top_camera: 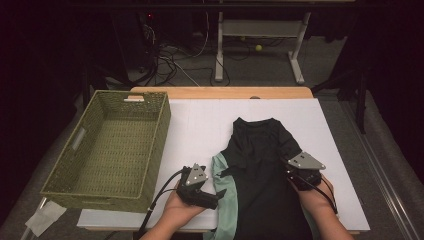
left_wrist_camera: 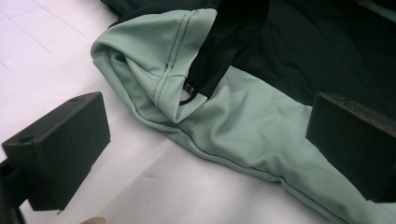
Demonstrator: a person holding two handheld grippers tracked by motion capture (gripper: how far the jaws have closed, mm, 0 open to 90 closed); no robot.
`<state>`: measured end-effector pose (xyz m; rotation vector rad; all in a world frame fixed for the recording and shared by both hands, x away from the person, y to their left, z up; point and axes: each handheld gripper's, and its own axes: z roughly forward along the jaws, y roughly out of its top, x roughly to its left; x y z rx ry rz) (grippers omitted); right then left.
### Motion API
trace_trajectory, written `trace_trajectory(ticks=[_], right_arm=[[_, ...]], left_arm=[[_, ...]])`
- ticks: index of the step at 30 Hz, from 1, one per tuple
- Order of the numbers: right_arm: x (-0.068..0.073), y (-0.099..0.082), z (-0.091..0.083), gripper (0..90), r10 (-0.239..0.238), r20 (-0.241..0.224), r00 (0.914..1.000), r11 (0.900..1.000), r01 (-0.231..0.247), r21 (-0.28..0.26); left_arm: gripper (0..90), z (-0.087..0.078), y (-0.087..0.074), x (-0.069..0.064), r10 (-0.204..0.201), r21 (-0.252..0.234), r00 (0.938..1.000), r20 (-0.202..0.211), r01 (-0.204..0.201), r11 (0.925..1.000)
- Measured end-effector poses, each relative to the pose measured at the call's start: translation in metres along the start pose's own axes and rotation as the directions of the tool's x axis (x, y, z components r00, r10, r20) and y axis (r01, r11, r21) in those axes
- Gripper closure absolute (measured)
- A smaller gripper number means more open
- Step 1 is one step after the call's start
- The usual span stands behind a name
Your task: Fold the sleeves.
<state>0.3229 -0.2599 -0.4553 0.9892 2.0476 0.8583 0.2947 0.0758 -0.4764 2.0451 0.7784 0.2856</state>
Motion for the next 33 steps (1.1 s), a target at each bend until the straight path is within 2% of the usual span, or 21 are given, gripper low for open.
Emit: trace_trajectory(ticks=[3, 4, 7, 10, 14, 19, 21, 23, 24, 26, 28, 30, 32, 33], right_arm=[[0.007, 0.006, -0.001, 79.3, -0.024, -0.042, 0.9988, 0.9997, 0.024, -0.005], [0.012, 0.006, -0.002, 76.2, -0.036, -0.070, 0.9969, 0.9994, 0.036, -0.001], [0.019, 0.005, -0.008, 71.6, -0.054, -0.102, 0.9933, 0.9985, 0.053, -0.010], [0.018, 0.002, -0.021, 69.2, -0.031, -0.112, 0.9932, 0.9989, 0.027, -0.038], [0.006, -0.007, -0.041, 66.9, -0.004, -0.099, 0.9950, 0.9984, -0.002, -0.057], [-0.013, -0.030, -0.063, 66.3, 0.061, -0.056, 0.9965, 0.9971, -0.064, -0.042], [-0.020, -0.041, -0.069, 65.3, 0.084, -0.037, 0.9957, 0.9958, -0.086, -0.031], [-0.025, -0.052, -0.074, 63.1, 0.115, -0.026, 0.9930, 0.9932, -0.115, -0.018], [-0.026, -0.055, -0.075, 61.8, 0.131, -0.025, 0.9911, 0.9913, -0.131, -0.011], [-0.029, -0.064, -0.074, 58.8, 0.158, -0.021, 0.9872, 0.9874, -0.158, 0.008], [-0.032, -0.069, -0.070, 56.1, 0.201, -0.057, 0.9779, 0.9792, -0.199, 0.041], [-0.032, -0.070, -0.066, 55.0, 0.213, -0.073, 0.9742, 0.9756, -0.209, 0.067], [-0.031, -0.071, -0.060, 55.0, 0.212, -0.079, 0.9740, 0.9734, -0.204, 0.105], [-0.029, -0.070, -0.059, 58.5, 0.208, -0.071, 0.9756, 0.9728, -0.198, 0.120]], left_arm=[[0.0, 0.000, 0.000, 0.000, 0.002, 0.000, 1.0000, -0.003, -0.002, 1.0000], [0.0, 0.000, 0.000, 0.000, 0.002, 0.001, 1.0000, -0.004, -0.002, 1.0000], [0.0, 0.000, 0.000, 0.000, 0.001, 0.001, 1.0000, -0.005, -0.001, 1.0000], [0.0, 0.000, 0.001, 0.000, -0.005, 0.006, 1.0000, -0.004, 0.005, 1.0000], [0.0, 0.000, 0.002, 0.000, -0.021, 0.023, 0.9998, -0.002, 0.021, 0.9995], [19.8, 0.001, 0.001, -0.007, -0.027, 0.085, 0.9989, 0.037, 0.024, 0.9961], [31.1, 0.003, 0.002, -0.012, -0.026, 0.117, 0.9986, 0.046, 0.020, 0.9929], [38.3, 0.007, 0.002, -0.018, -0.005, 0.165, 0.9998, 0.019, 0.002, 0.9863], [41.0, 0.008, 0.003, -0.021, 0.019, 0.181, 0.9998, -0.004, -0.018, 0.9833], [49.8, 0.009, 0.002, -0.023, 0.026, 0.178, 0.9996, -0.008, -0.024, 0.9837], [63.0, 0.009, 0.002, -0.021, 0.006, 0.174, 0.9999, -0.011, -0.004, 0.9847], [75.5, 0.008, 0.002, -0.019, -0.010, 0.174, 0.9999, 0.005, 0.009, 0.9847], [79.4, 0.008, 0.002, -0.018, -0.013, 0.169, 0.9999, 0.006, 0.012, 0.9856], [80.2, 0.007, 0.002, -0.018, -0.011, 0.165, 0.9999, 0.004, 0.010, 0.9862]])
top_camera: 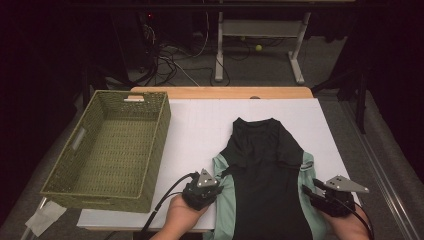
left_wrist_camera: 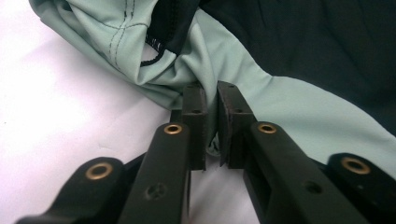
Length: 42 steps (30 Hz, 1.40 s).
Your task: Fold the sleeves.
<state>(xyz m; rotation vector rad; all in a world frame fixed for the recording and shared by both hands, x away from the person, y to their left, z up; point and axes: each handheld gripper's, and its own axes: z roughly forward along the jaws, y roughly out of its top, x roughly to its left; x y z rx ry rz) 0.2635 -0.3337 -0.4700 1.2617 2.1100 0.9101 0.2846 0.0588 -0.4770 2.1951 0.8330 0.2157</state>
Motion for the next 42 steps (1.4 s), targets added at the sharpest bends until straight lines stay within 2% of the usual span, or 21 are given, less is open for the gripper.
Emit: trace_trajectory(ticks=[2, 3, 4, 5, 7, 13, 18, 21, 24, 26, 32, 35, 39, 42], right_arm=[[0.001, 0.000, 0.000, 68.7, -0.005, -0.010, 0.9999, 0.9999, 0.005, 0.010], [0.002, 0.000, 0.000, 79.0, -0.008, -0.018, 0.9998, 0.9999, 0.008, 0.011], [0.003, 0.000, 0.000, 85.6, -0.006, -0.039, 0.9992, 0.9999, 0.007, 0.015], [0.005, 0.000, 0.000, 89.1, -0.018, -0.040, 0.9991, 0.9997, 0.018, 0.017], [0.009, 0.001, -0.001, 89.7, -0.048, -0.040, 0.9981, 0.9987, 0.048, 0.019], [0.025, -0.002, -0.013, 89.7, -0.067, -0.074, 0.9949, 0.9977, 0.068, -0.001], [0.036, -0.010, -0.027, 89.4, -0.076, -0.094, 0.9927, 0.9971, 0.075, -0.017], [0.035, -0.012, -0.028, 81.9, -0.072, -0.099, 0.9925, 0.9972, 0.069, -0.027], [0.032, -0.010, -0.031, 72.8, -0.036, -0.101, 0.9943, 0.9979, 0.031, -0.058], [0.029, -0.009, -0.032, 64.4, -0.027, -0.088, 0.9958, 0.9963, 0.019, -0.084], [0.020, -0.008, -0.032, 44.6, 0.032, -0.058, 0.9978, 0.9904, -0.039, -0.133], [0.017, -0.006, -0.030, 34.2, 0.043, -0.055, 0.9976, 0.9871, -0.051, -0.152], [0.015, -0.004, -0.027, 24.8, 0.052, -0.057, 0.9971, 0.9837, -0.061, -0.169], [0.013, -0.001, -0.023, 17.3, 0.055, -0.068, 0.9961, 0.9821, -0.066, -0.176]], left_arm=[[80.4, -0.002, -0.001, -0.001, 0.002, -0.007, 1.0000, -0.004, -0.002, 1.0000], [80.5, -0.004, -0.002, 0.000, 0.001, -0.010, 1.0000, -0.002, -0.001, 0.9999], [80.4, -0.007, -0.003, 0.001, -0.001, -0.015, 1.0000, -0.003, 0.001, 0.9999], [80.4, -0.009, -0.004, 0.002, -0.001, -0.019, 1.0000, -0.003, 0.001, 0.9998], [80.5, -0.013, -0.006, 0.004, -0.007, -0.029, 1.0000, -0.004, 0.007, 0.9995], [80.2, -0.028, -0.018, 0.004, -0.021, -0.033, 0.9995, -0.024, 0.020, 0.9993], [79.8, -0.035, -0.029, -0.001, -0.026, -0.029, 0.9994, -0.022, 0.025, 0.9993], [75.3, -0.036, -0.030, 0.000, -0.039, -0.046, 0.9991, -0.015, 0.038, 0.9982], [67.2, -0.039, -0.029, 0.002, -0.047, -0.075, 0.9989, -0.004, 0.047, 0.9961], [59.7, -0.043, -0.028, 0.004, -0.049, -0.112, 0.9988, 0.006, 0.049, 0.9925], [39.2, -0.046, -0.024, 0.008, -0.061, -0.159, 0.9980, 0.018, 0.063, 0.9852], [28.8, -0.046, -0.020, 0.009, -0.062, -0.170, 0.9981, 0.007, 0.062, 0.9835], [19.6, -0.047, -0.013, 0.014, -0.084, -0.181, 0.9964, 0.004, 0.084, 0.9799], [11.4, -0.047, -0.004, 0.015, -0.077, -0.174, 0.9970, 0.003, 0.076, 0.9818]])
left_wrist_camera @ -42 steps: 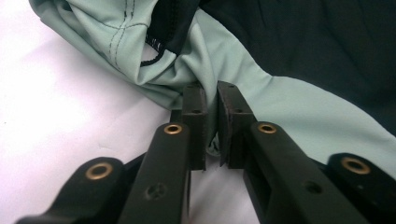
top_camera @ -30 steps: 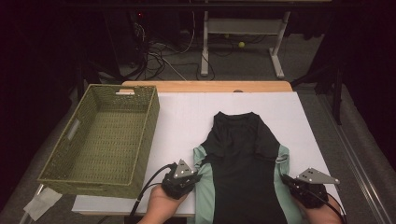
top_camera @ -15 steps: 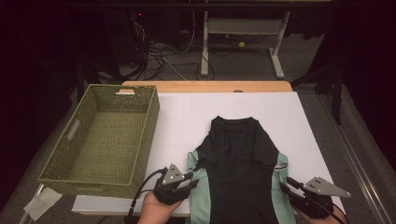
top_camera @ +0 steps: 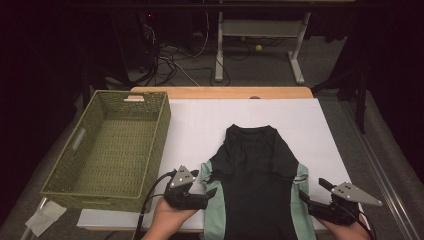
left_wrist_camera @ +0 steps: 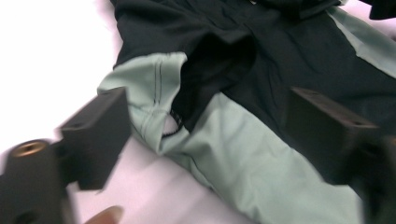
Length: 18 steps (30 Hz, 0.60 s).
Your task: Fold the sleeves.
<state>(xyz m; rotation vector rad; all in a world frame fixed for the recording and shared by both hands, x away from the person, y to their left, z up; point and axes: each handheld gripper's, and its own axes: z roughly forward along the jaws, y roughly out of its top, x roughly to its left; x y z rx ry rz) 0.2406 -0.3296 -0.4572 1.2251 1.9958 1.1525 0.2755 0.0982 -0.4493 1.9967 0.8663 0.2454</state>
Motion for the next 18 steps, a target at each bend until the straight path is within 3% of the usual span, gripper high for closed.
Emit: trace_trajectory(ticks=[3, 7, 18], right_arm=[[-0.001, 0.002, 0.003, 12.9, -0.003, -0.004, 1.0000, 1.0000, 0.003, -0.006], [-0.003, 0.005, 0.006, 0.4, 0.021, 0.003, 0.9998, 0.9996, -0.021, -0.018], [-0.017, 0.014, 0.012, 0.4, 0.027, 0.022, 0.9994, 0.9988, -0.026, -0.040]], left_arm=[[4.4, 0.003, 0.007, -0.002, 0.016, -0.001, 0.9999, -0.001, -0.016, 0.9999], [0.0, 0.007, 0.014, 0.001, 0.014, -0.005, 0.9999, 0.005, -0.014, 0.9999], [0.0, 0.009, 0.032, 0.008, 0.021, -0.019, 0.9997, -0.009, -0.021, 0.9996]])
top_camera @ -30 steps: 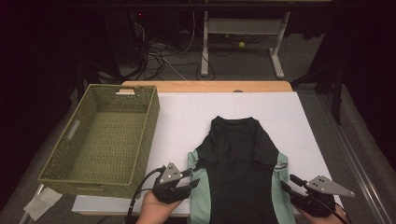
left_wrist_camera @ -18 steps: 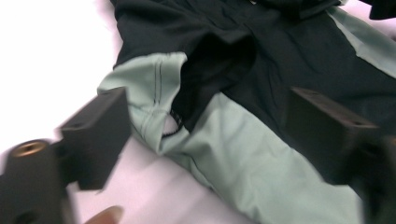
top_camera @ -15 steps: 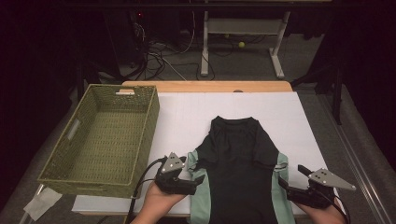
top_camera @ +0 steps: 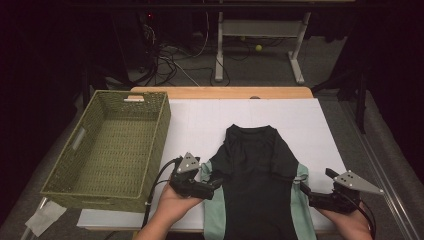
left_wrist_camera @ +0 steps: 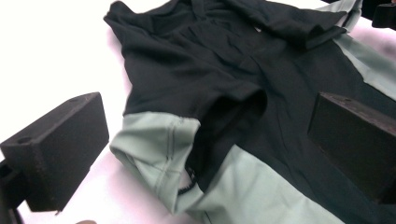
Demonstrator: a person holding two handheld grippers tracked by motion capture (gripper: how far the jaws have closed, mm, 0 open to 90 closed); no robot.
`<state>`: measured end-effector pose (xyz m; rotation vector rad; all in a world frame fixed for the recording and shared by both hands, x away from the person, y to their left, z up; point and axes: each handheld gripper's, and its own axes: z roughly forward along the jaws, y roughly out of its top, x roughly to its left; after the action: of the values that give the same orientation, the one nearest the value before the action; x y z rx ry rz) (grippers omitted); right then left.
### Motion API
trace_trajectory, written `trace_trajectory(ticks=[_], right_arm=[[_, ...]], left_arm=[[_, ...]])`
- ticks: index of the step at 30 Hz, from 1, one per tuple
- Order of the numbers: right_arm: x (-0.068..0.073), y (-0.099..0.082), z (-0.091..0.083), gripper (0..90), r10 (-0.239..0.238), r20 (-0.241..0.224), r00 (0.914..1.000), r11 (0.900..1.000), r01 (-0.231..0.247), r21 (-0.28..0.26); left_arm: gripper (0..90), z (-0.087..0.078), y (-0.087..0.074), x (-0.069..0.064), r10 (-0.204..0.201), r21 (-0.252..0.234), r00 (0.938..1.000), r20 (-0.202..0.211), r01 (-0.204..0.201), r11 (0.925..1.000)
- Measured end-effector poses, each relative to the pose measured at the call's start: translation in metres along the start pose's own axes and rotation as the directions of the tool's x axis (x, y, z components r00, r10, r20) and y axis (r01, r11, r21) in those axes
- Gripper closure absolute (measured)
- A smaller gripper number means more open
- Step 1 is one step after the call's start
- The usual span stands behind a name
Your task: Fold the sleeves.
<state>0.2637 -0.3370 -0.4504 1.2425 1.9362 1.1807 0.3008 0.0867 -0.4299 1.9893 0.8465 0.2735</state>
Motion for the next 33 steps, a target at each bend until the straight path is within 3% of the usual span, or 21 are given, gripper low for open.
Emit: trace_trajectory(ticks=[15, 20, 27, 33], right_arm=[[-0.007, 0.008, 0.008, 0.4, -0.027, -0.006, 0.9996, 0.9996, 0.027, -0.008], [-0.009, 0.012, 0.009, 0.4, -0.029, -0.005, 0.9996, 0.9995, 0.028, -0.013], [-0.012, 0.015, 0.011, 0.4, -0.033, -0.002, 0.9995, 0.9994, 0.033, -0.012], [-0.016, 0.018, 0.014, 0.7, -0.033, 0.004, 0.9994, 0.9994, 0.033, -0.006]], left_arm=[[0.0, 0.020, 0.023, 0.011, -0.014, 0.003, 0.9999, -0.003, 0.014, 0.9999], [0.0, 0.021, 0.033, 0.012, -0.013, 0.009, 0.9993, -0.035, 0.013, 0.9999], [0.9, 0.034, 0.050, 0.020, -0.015, 0.026, 0.9989, -0.044, 0.017, 0.9995], [10.0, 0.051, 0.058, 0.033, -0.024, 0.045, 0.9978, -0.062, 0.027, 0.9986]])
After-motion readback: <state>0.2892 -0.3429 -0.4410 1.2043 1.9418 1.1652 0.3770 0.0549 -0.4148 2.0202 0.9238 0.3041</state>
